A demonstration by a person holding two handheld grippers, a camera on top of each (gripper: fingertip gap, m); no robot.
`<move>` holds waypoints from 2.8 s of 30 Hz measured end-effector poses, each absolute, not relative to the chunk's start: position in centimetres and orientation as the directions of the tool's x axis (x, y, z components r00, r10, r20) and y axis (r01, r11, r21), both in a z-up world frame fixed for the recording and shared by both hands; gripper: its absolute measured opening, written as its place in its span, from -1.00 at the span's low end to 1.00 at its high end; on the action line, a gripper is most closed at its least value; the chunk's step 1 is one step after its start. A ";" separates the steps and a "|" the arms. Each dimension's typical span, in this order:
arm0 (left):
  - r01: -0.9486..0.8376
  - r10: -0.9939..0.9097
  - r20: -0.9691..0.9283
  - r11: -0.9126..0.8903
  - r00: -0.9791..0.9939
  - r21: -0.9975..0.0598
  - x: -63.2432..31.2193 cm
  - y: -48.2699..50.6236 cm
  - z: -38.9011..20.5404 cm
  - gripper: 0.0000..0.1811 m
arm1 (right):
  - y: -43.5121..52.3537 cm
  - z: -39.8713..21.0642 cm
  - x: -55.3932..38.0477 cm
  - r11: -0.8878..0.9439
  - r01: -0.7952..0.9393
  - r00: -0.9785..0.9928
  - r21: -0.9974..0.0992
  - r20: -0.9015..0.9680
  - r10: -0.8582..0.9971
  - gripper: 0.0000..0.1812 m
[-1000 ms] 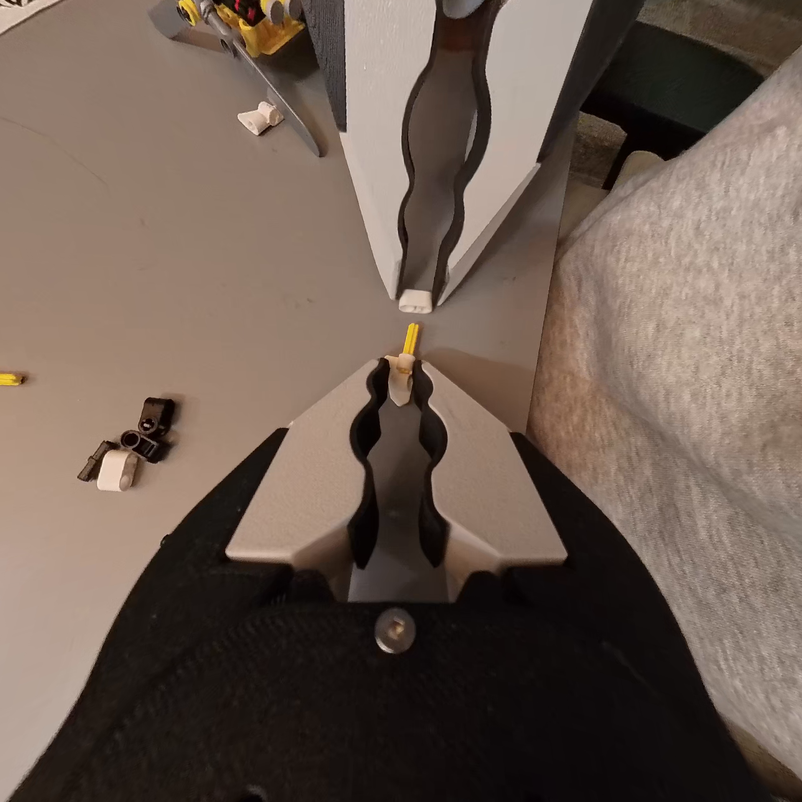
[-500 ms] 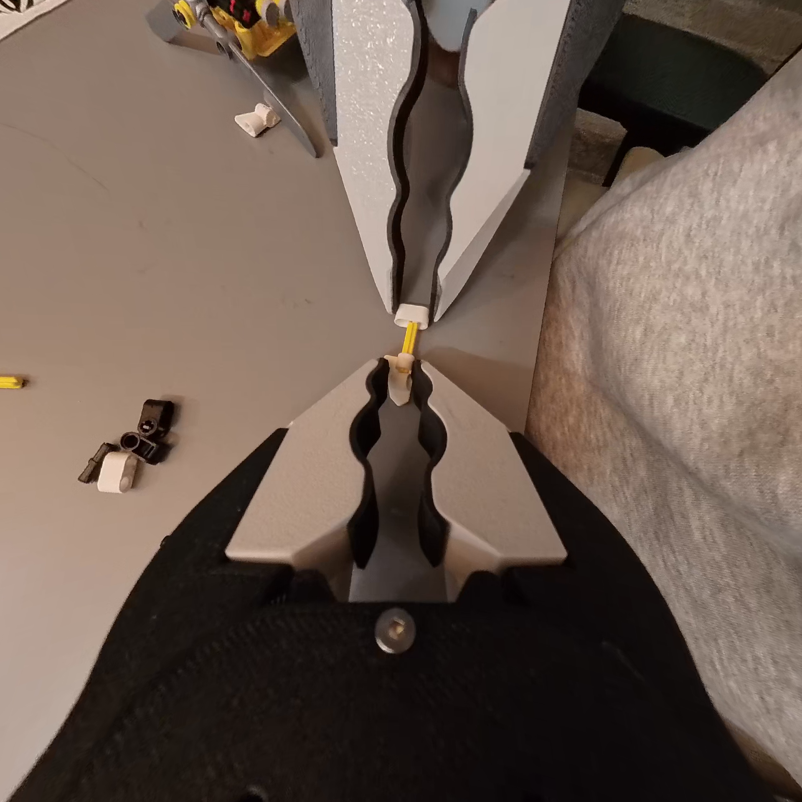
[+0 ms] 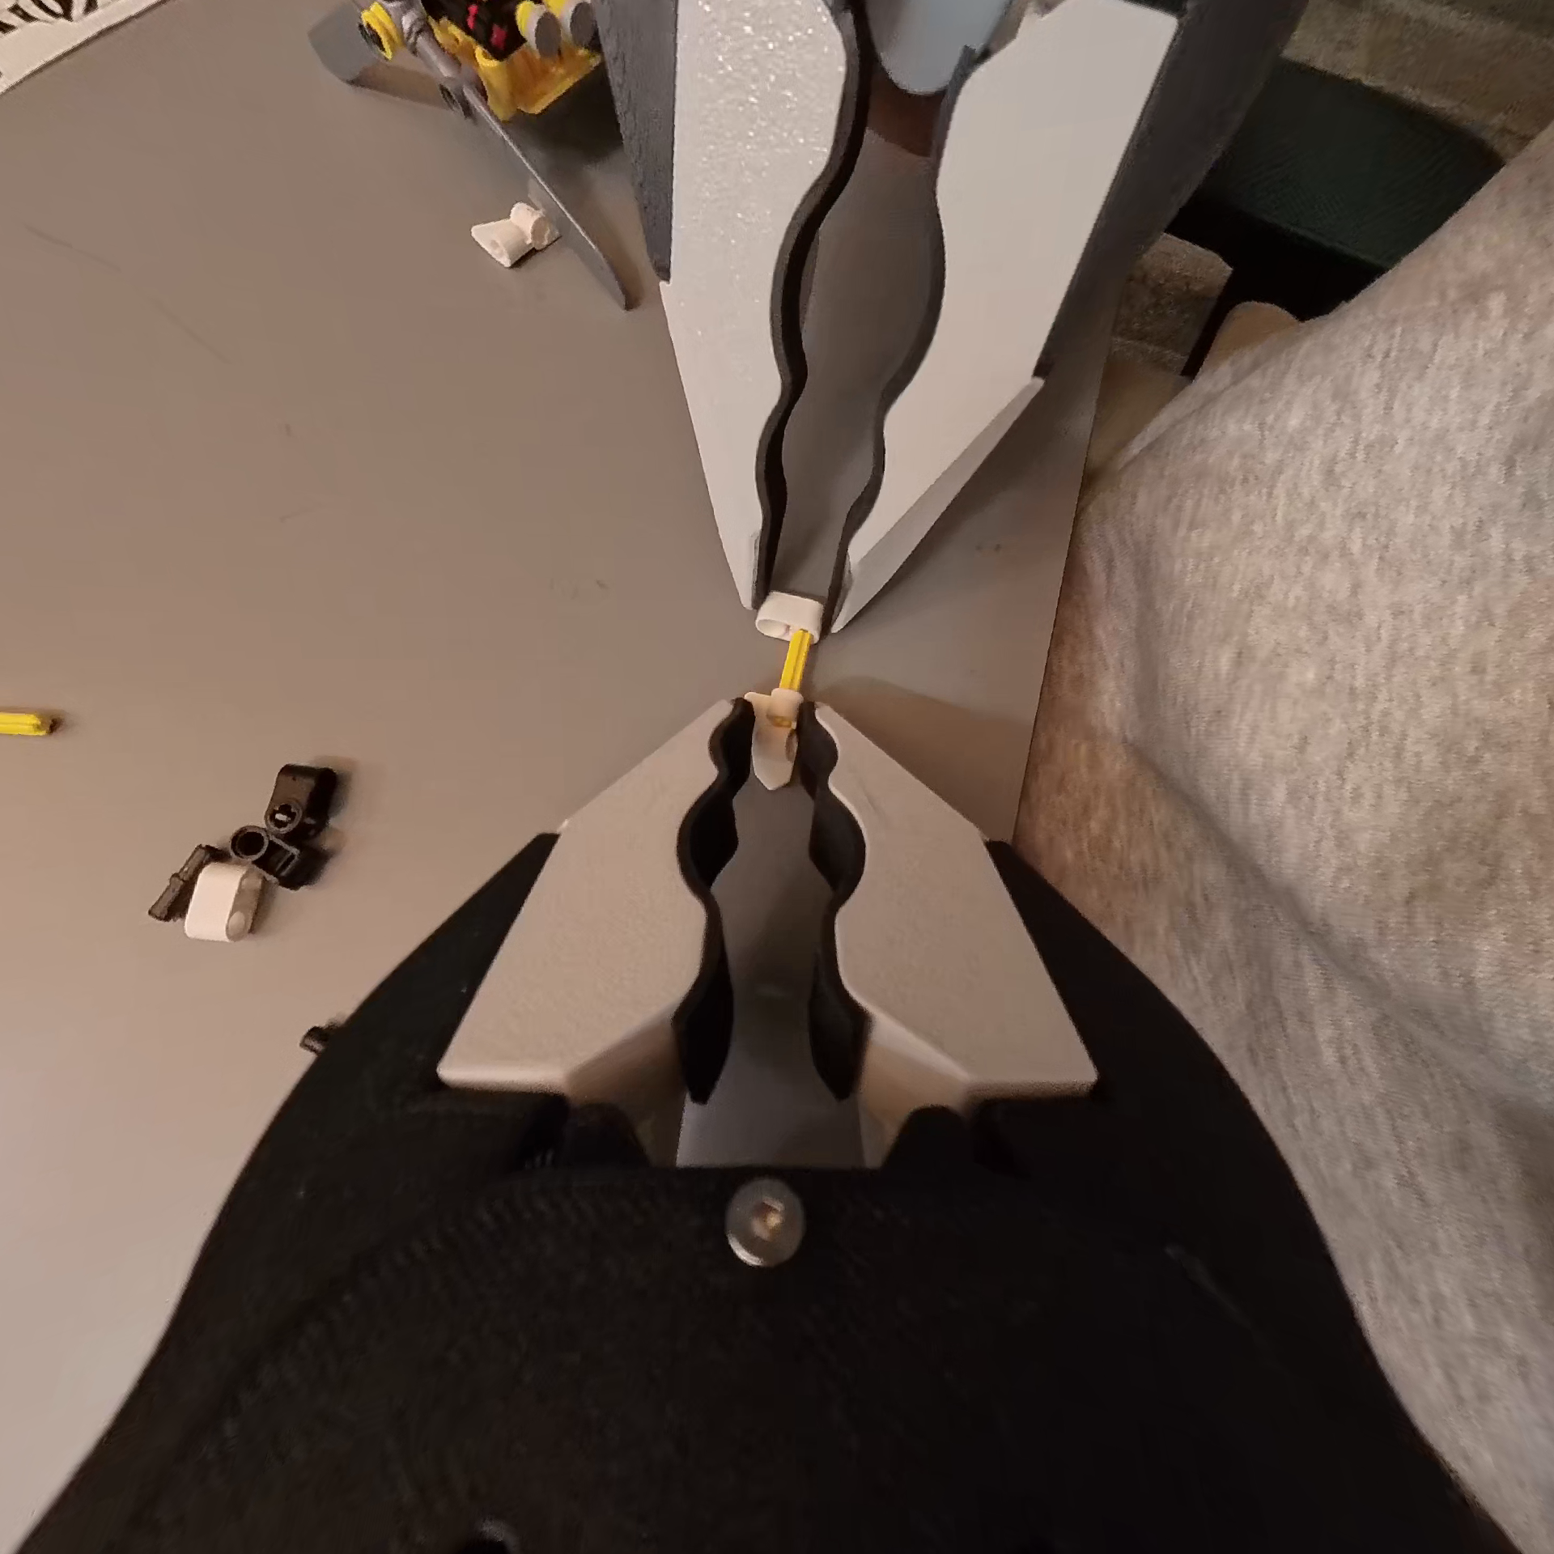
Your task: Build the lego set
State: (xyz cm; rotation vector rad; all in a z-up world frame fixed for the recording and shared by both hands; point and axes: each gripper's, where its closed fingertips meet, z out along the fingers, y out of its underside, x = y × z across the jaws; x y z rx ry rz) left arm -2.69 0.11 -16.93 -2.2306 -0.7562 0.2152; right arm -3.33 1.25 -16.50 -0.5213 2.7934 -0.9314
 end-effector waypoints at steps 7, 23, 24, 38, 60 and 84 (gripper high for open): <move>0.481 0.605 0.043 -0.585 0.795 -0.653 -2.6 -0.1 -16.9 -0.90 | 1.2 -16.3 -3.4 0.756 -0.377 -0.907 -0.535 0.051 -0.417 -0.86; 0.469 0.591 0.054 -0.578 0.805 -0.667 -2.4 -0.1 -16.8 -0.94 | 1.3 -16.6 -3.0 0.770 -0.328 -0.886 -0.547 -0.103 -0.451 -0.86; 0.464 0.593 0.037 -0.588 0.805 -0.663 -2.5 -0.1 -16.8 -0.94 | 1.3 -16.6 -3.0 0.770 -0.321 -0.887 -0.551 -0.110 -0.448 -0.86; 0.460 0.586 0.085 -0.529 0.806 -0.713 -2.3 -0.2 -15.0 -0.93 | 1.1 -16.5 -3.1 0.774 -0.295 -0.895 -0.561 -0.121 -0.429 -0.86; 0.492 0.594 0.109 -0.534 0.797 -0.688 -2.1 -0.1 -16.2 -0.89 | 1.1 -16.5 -3.1 0.776 -0.283 -0.904 -0.564 -0.113 -0.412 -0.86; 0.528 0.626 0.149 -0.479 0.765 -0.701 -2.2 -0.4 -16.5 -0.87 | 0.8 -16.4 -3.5 0.759 -0.397 -0.863 -0.516 -0.069 -0.500 -0.86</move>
